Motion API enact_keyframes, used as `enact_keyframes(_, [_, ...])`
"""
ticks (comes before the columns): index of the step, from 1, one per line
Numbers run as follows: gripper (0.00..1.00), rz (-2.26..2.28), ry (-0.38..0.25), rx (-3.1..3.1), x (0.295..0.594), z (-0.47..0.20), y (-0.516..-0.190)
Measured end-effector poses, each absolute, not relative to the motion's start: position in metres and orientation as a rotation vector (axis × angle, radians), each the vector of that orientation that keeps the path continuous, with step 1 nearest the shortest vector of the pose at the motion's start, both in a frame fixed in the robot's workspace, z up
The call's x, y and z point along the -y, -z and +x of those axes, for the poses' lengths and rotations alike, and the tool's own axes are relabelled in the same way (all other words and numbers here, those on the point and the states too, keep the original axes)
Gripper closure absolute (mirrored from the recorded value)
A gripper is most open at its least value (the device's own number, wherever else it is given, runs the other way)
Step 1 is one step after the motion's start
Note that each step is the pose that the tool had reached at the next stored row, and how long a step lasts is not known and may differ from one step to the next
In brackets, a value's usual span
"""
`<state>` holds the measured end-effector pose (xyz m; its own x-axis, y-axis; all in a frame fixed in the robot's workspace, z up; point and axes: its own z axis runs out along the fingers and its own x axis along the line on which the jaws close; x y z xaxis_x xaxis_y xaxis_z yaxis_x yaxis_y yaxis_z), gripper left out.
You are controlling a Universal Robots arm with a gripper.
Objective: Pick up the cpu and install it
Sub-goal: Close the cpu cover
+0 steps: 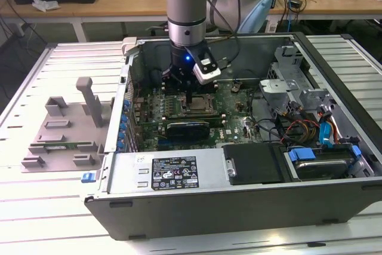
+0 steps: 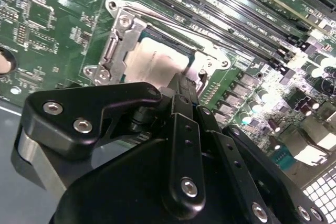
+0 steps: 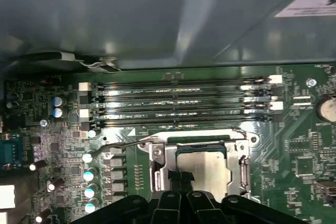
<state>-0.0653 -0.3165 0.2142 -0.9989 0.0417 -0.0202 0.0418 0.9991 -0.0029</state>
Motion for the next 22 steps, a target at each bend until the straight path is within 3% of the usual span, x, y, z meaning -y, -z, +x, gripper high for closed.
enact_keyframes(22, [0.89,-0.06,0.003,-3.121,0.3161,-0.0737,-0.2046])
